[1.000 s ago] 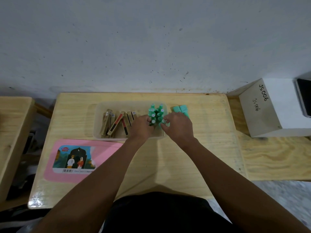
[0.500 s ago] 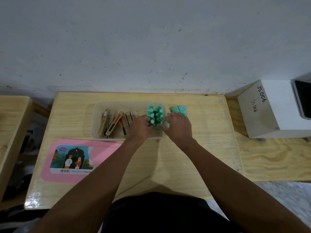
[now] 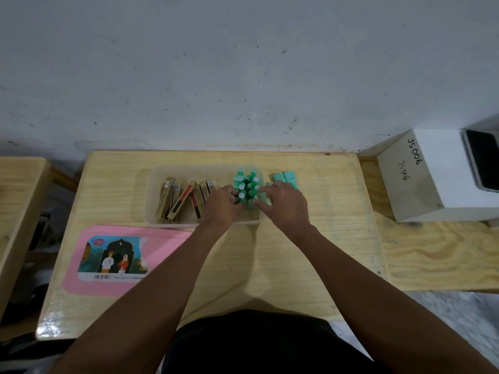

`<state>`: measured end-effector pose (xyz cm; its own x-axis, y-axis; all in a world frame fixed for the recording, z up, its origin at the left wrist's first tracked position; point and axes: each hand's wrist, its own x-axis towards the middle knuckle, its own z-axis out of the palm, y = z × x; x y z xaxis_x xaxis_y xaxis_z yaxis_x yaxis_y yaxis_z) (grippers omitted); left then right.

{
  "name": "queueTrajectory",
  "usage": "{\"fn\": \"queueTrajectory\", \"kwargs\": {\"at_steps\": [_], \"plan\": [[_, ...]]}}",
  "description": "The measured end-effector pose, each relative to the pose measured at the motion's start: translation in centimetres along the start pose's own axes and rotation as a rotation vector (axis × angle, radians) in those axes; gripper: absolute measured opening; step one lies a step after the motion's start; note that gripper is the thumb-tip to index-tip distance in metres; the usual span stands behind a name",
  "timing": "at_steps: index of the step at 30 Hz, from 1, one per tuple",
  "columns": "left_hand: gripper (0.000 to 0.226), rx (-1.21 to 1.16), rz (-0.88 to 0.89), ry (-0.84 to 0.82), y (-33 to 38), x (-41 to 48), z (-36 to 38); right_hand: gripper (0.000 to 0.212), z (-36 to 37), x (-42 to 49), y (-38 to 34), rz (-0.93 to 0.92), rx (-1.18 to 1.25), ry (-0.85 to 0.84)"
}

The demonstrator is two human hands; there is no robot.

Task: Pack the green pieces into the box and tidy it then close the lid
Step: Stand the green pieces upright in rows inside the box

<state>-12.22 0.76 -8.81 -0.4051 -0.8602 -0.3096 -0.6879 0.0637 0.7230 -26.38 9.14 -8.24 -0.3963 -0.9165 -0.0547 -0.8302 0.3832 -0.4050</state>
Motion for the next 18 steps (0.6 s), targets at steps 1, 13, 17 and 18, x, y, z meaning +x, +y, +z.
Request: {"fn": "queueTrajectory", "kwargs": {"at_steps": [1, 13, 17, 18], "plan": [[0.019, 0.004, -0.004, 0.000, 0.0, 0.0, 0.0, 0.036, -0.2, -0.1, 0.2, -0.009, 0.010, 0.021], [0.028, 0.178, 0.179, 0.052, 1.9, -1.2, -1.4, 0.022, -3.3, -1.8, 8.8, 0.371, 0.170, 0.019], [0.023, 0.172, 0.307, 0.010, 5.0, -1.4, -0.1, 0.025, -3.3, -1.3, 10.9, 0.457, 0.253, -0.046], [0.023, 0.197, 0.325, -0.009, 5.8, -1.3, 0.6, 0.026, -3.2, -1.1, 11.2, 0.462, 0.264, -0.062]]}}
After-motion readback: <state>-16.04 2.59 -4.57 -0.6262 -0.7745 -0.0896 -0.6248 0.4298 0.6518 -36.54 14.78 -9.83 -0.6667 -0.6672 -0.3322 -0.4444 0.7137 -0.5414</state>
